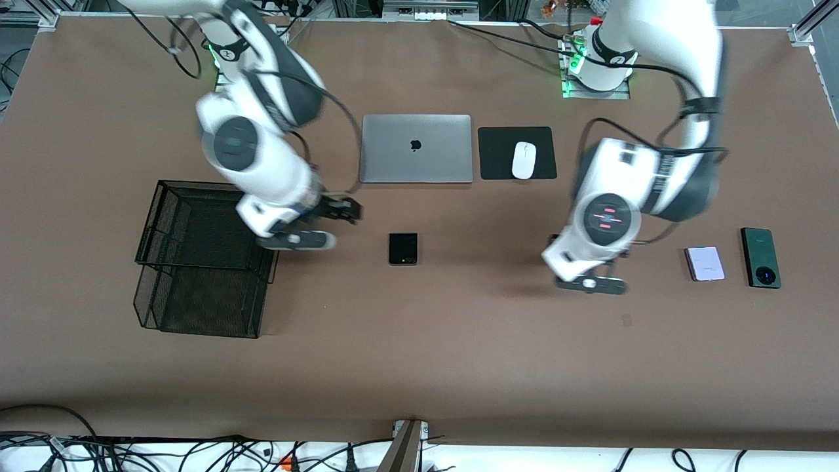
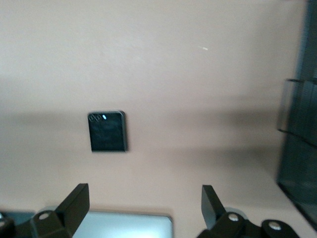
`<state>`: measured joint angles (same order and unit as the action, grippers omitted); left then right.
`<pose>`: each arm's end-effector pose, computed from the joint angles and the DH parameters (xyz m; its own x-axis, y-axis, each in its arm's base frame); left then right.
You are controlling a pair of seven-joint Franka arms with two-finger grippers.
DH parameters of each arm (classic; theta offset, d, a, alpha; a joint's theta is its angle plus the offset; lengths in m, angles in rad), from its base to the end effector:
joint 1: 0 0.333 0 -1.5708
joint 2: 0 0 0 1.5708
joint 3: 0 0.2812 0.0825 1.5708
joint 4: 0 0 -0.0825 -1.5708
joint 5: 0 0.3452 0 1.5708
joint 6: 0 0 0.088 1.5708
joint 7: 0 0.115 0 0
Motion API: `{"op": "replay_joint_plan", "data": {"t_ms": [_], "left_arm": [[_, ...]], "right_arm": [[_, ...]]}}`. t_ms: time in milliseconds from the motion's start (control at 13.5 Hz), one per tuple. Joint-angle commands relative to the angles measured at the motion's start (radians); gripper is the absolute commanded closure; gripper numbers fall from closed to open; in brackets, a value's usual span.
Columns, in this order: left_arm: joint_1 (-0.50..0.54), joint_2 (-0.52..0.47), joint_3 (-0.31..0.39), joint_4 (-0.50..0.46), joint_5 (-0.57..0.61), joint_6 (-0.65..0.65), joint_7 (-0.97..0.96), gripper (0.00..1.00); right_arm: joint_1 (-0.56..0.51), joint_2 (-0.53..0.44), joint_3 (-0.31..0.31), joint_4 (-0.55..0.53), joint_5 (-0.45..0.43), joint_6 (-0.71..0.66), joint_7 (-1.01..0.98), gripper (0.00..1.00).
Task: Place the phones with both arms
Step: 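Release the black phone with the left gripper while the right gripper approaches, then grasp the black phone with the right gripper while the left gripper withdraws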
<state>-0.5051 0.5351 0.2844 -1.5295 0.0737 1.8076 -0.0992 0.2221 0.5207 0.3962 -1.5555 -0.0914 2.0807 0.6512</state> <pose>0.5955 -0.1487 0.3205 0.9666 -0.1383 -0.2158 -0.1880 -0.9549 -0.2300 0.5447 0.3397 0.3471 0.9987 -0.0399 -0.0320 -0.0434 -0.9923 -0.1156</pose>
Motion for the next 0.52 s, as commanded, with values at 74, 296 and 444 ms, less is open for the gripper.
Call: {"op": "replay_joint_plan", "data": {"t_ms": [74, 296, 444], "left_arm": [[0.126, -0.078, -0.019, -0.115, 0.079, 0.084, 0.165, 0.0], [0.242, -0.106, -0.022, -0.208, 0.09, 0.254, 0.263, 0.0], [0.327, -0.104, -0.025, -0.23, 0.081, 0.303, 0.269, 0.0]], "right_arm": [[0.14, 0.211, -0.029, 0.127, -0.141, 0.099, 0.158, 0.0], [0.218, 0.278, -0.069, 0.132, -0.2, 0.174, 0.22, 0.0], [0.255, 0.308, -0.108, 0.132, -0.206, 0.225, 0.22, 0.0]]}}
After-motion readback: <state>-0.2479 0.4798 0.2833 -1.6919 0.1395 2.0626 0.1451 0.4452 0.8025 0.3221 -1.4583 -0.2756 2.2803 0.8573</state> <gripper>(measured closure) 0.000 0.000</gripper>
